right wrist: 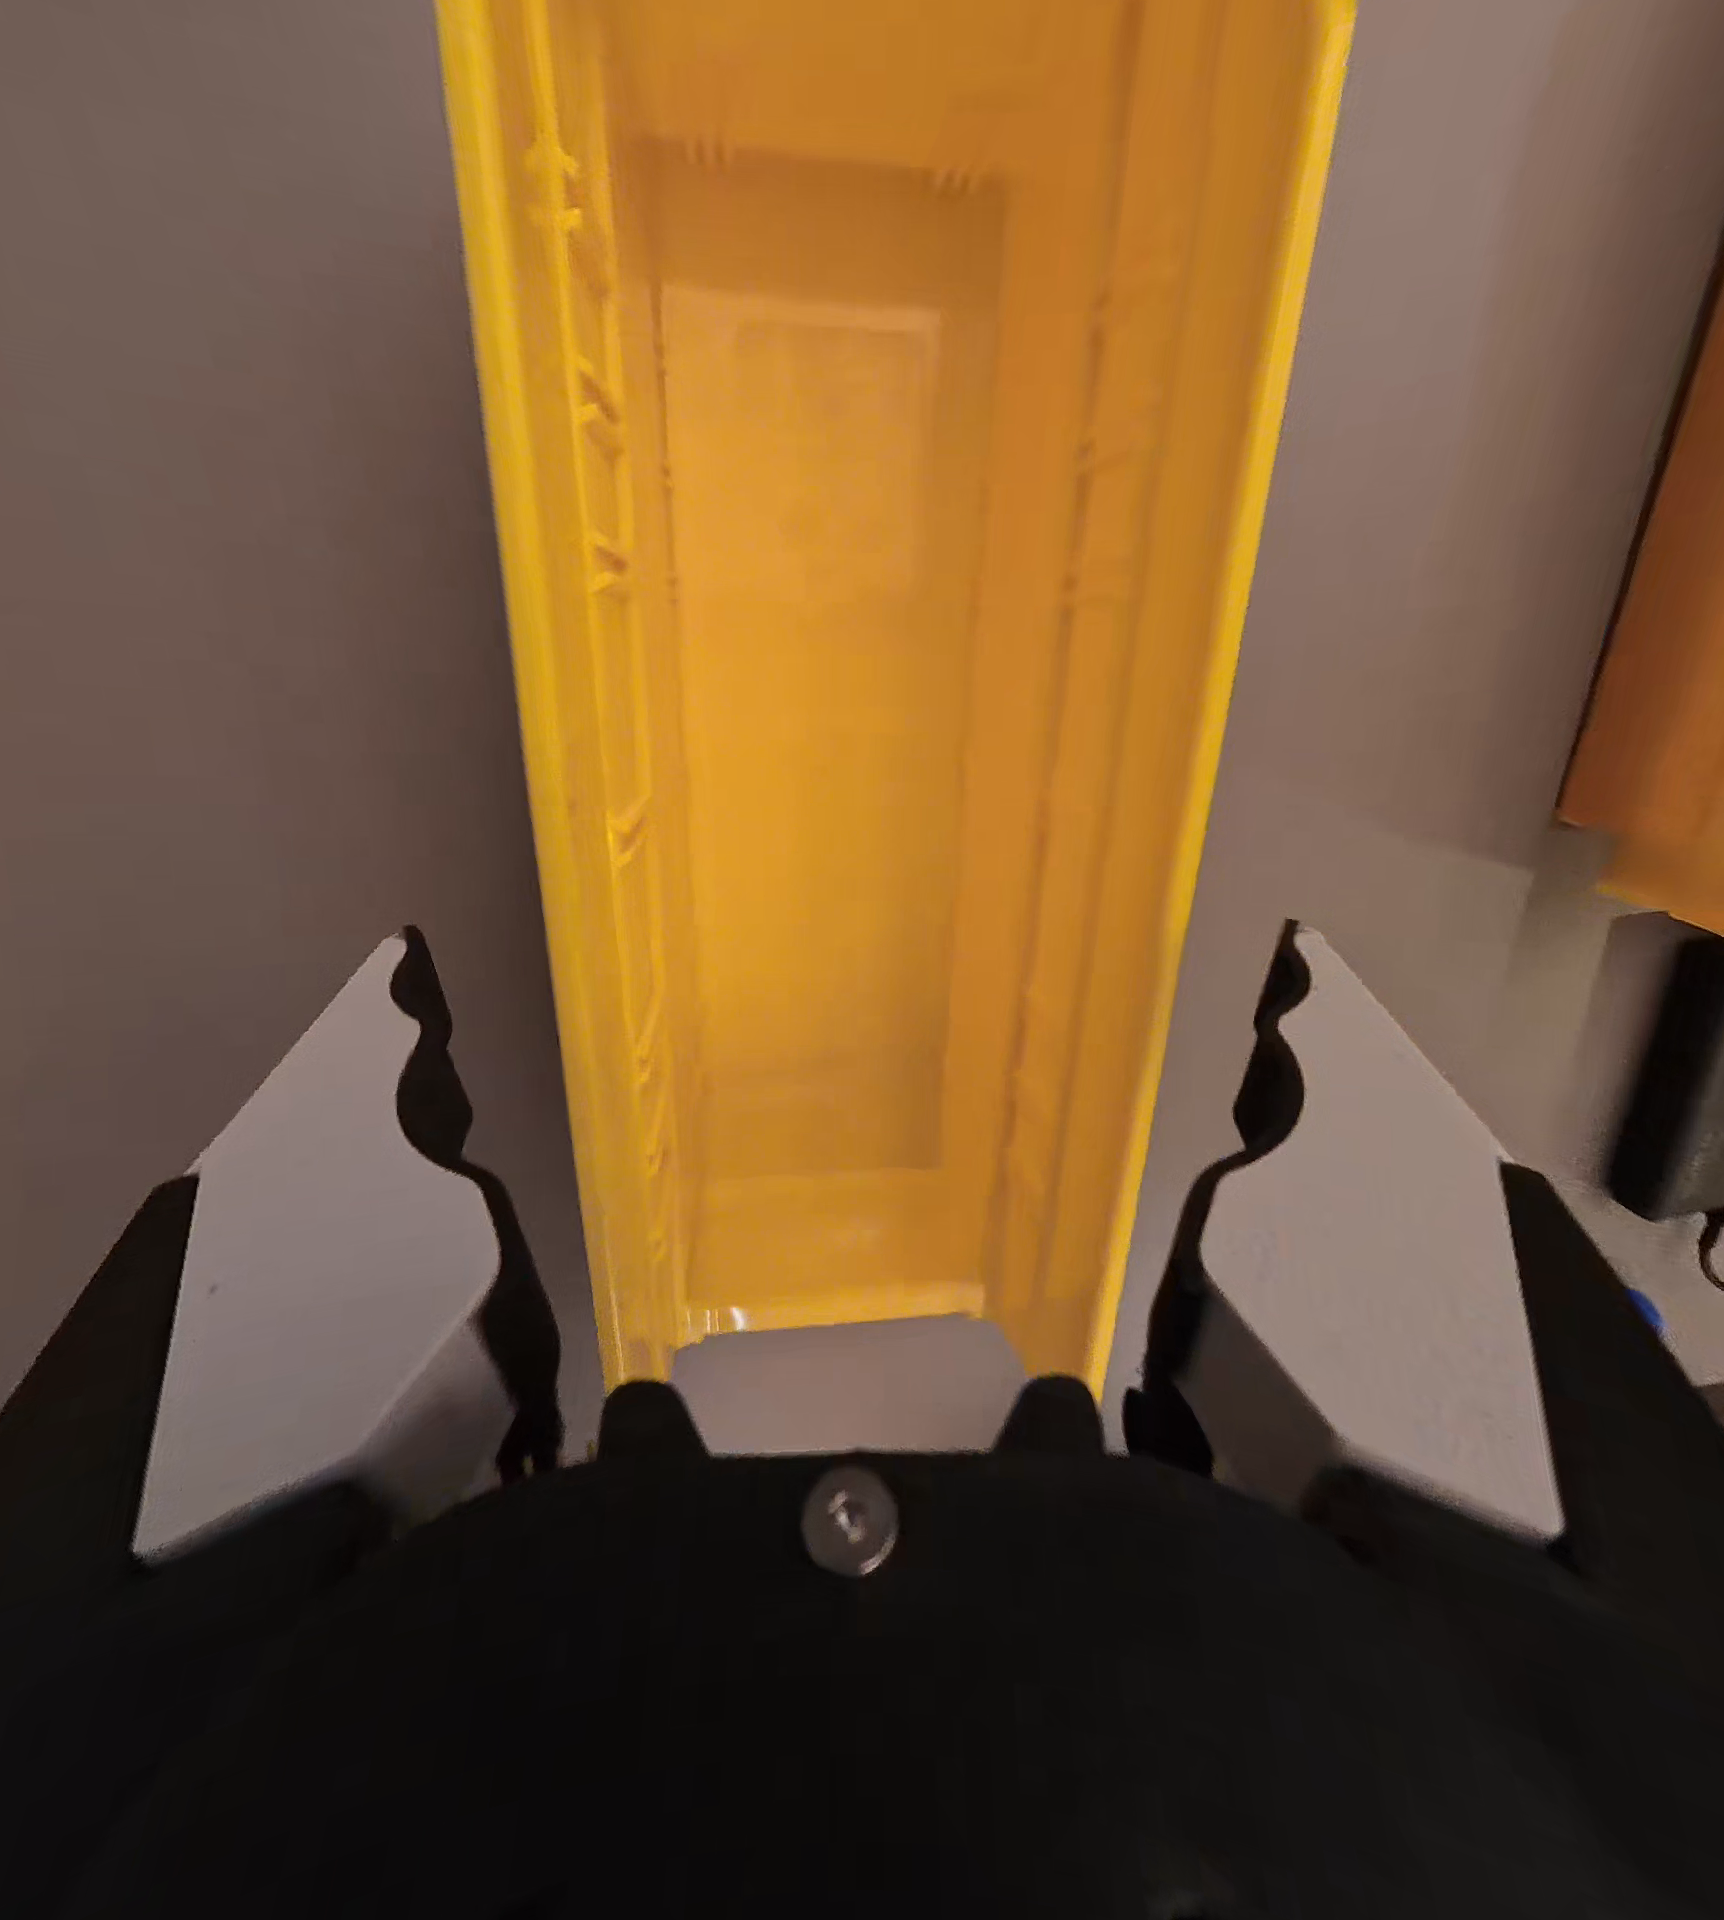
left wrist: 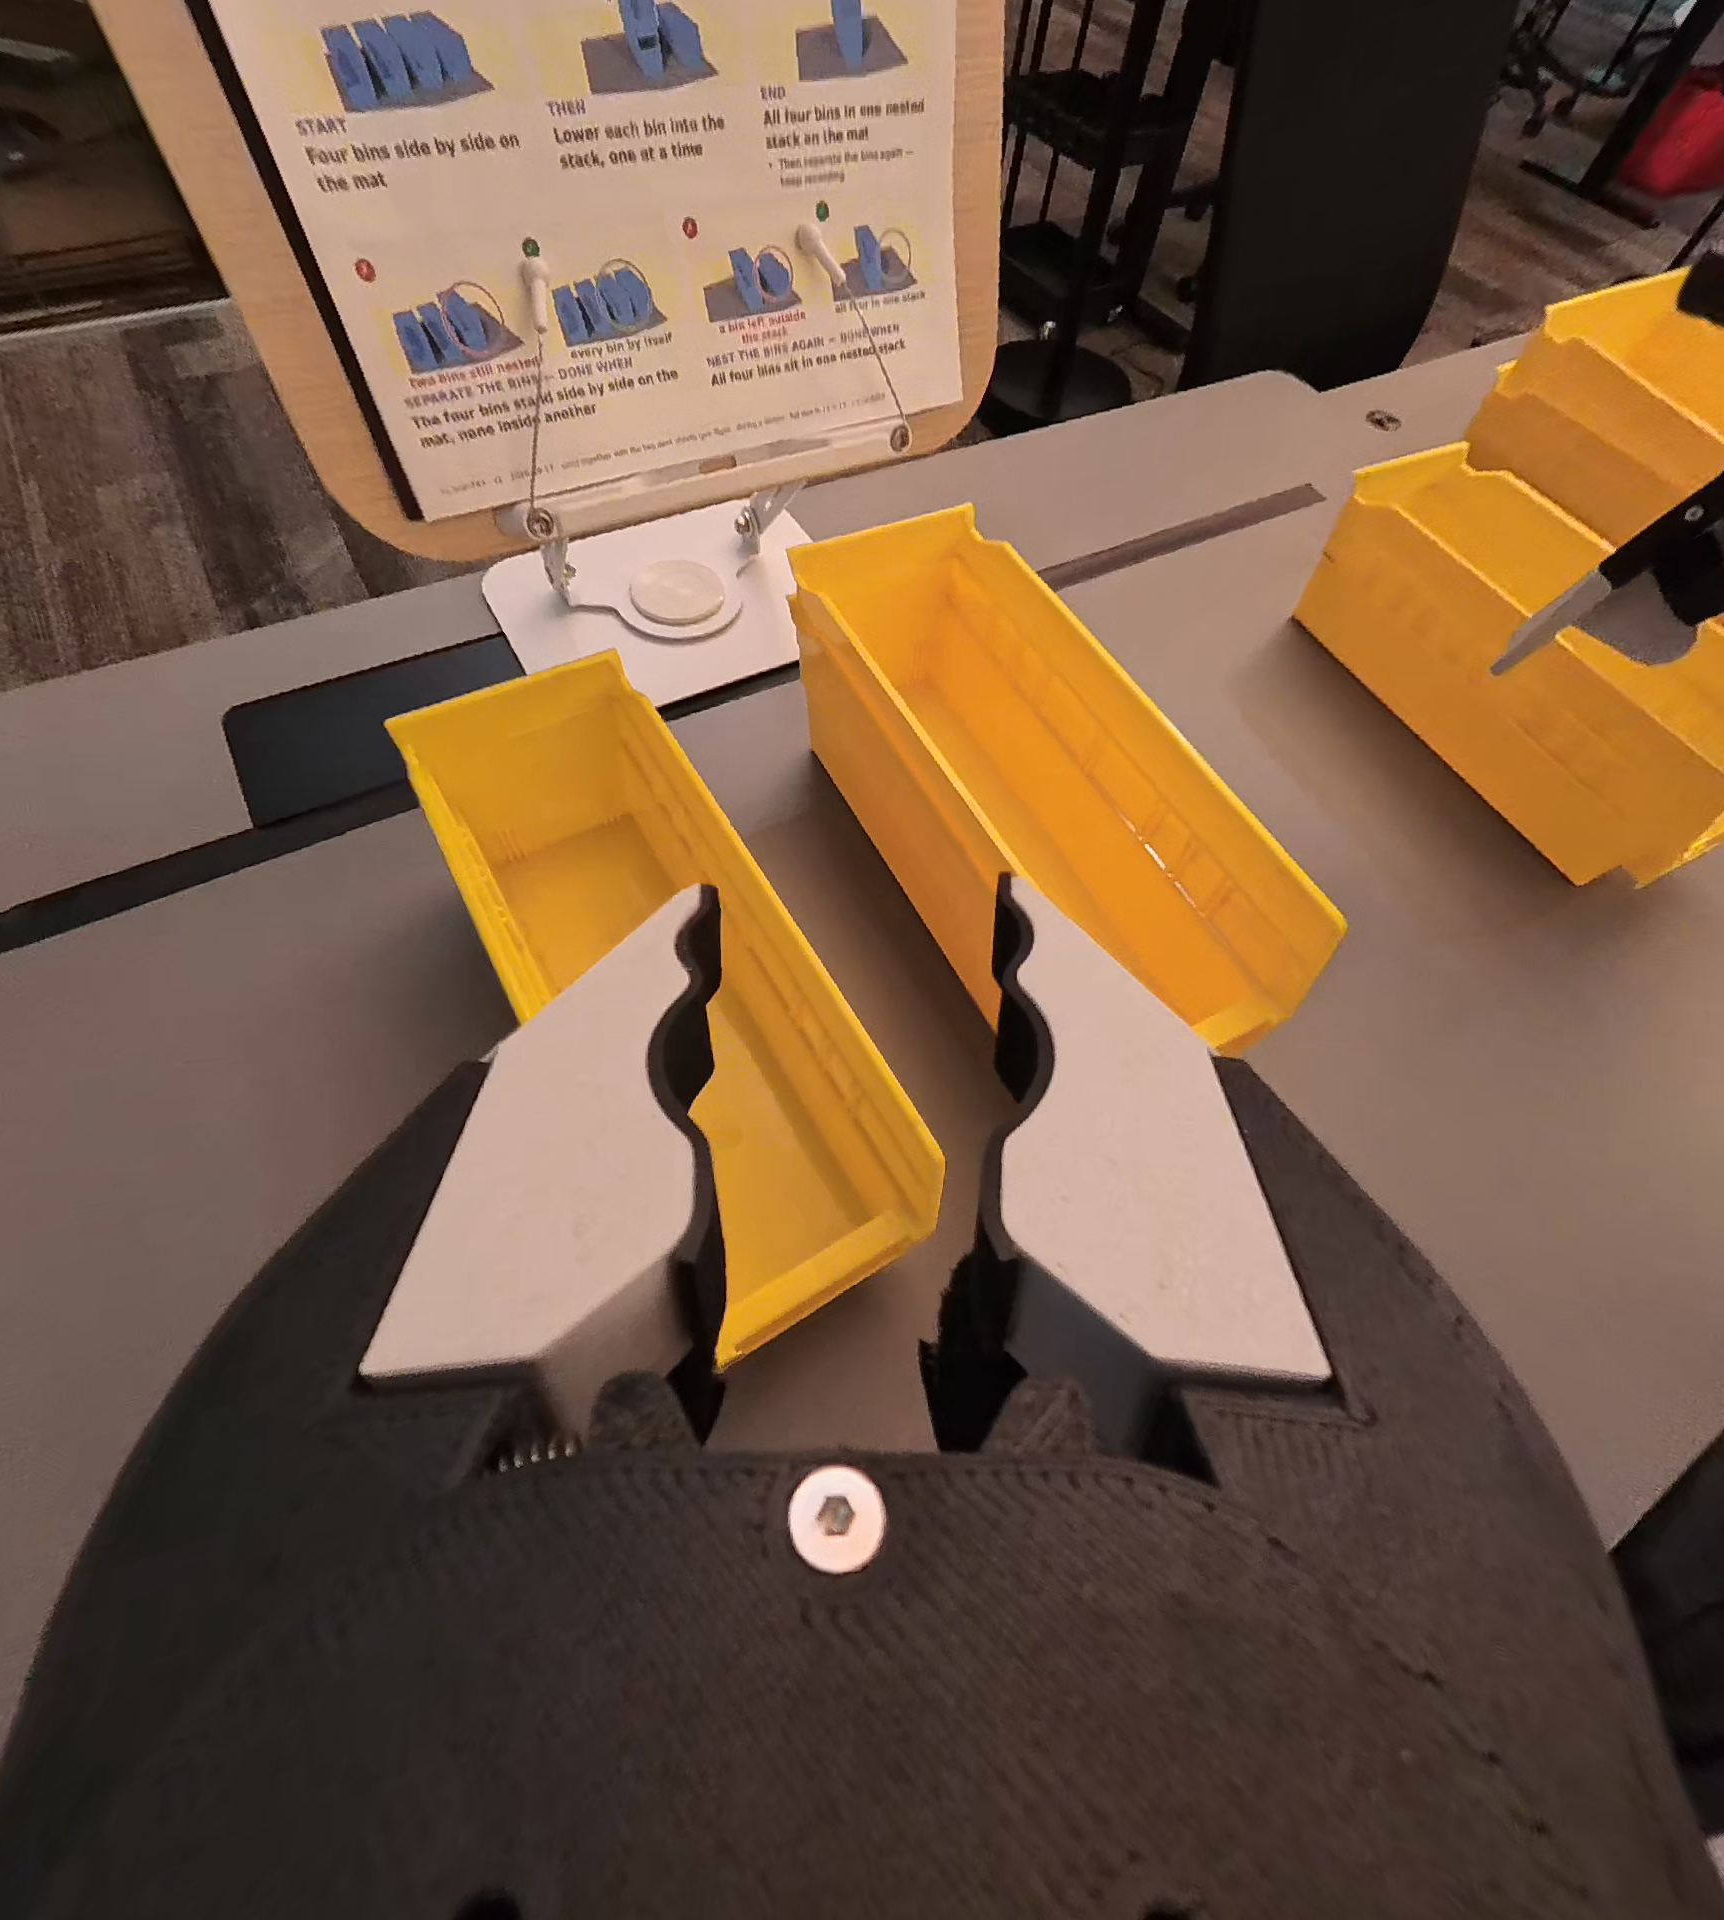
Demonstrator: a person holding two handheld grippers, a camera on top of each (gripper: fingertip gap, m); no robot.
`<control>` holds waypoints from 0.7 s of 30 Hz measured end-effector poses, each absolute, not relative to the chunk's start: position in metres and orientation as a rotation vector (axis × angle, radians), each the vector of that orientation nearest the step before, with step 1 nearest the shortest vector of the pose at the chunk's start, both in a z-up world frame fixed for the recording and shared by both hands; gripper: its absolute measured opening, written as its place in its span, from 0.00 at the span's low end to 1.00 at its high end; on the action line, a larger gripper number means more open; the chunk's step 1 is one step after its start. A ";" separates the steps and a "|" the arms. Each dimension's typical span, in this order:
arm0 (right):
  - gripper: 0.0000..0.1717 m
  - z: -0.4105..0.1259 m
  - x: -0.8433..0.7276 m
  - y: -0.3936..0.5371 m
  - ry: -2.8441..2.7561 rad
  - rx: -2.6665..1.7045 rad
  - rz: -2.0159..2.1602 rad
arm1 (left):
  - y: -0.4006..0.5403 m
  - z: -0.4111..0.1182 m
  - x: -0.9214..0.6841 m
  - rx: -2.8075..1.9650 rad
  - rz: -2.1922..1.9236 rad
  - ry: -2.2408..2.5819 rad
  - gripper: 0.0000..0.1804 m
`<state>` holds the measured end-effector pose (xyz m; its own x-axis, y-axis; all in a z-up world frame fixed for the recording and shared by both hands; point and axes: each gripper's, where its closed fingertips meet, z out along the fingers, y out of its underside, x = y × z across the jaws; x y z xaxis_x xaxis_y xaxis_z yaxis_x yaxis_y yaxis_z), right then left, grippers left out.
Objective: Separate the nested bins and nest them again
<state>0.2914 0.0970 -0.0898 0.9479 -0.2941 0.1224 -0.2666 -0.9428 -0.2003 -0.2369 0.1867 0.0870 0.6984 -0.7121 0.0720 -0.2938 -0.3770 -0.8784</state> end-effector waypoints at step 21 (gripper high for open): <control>0.67 -0.107 0.286 0.095 0.576 -2.964 -0.037 | 0.188 0.081 -0.228 -1.983 -0.510 0.812 0.29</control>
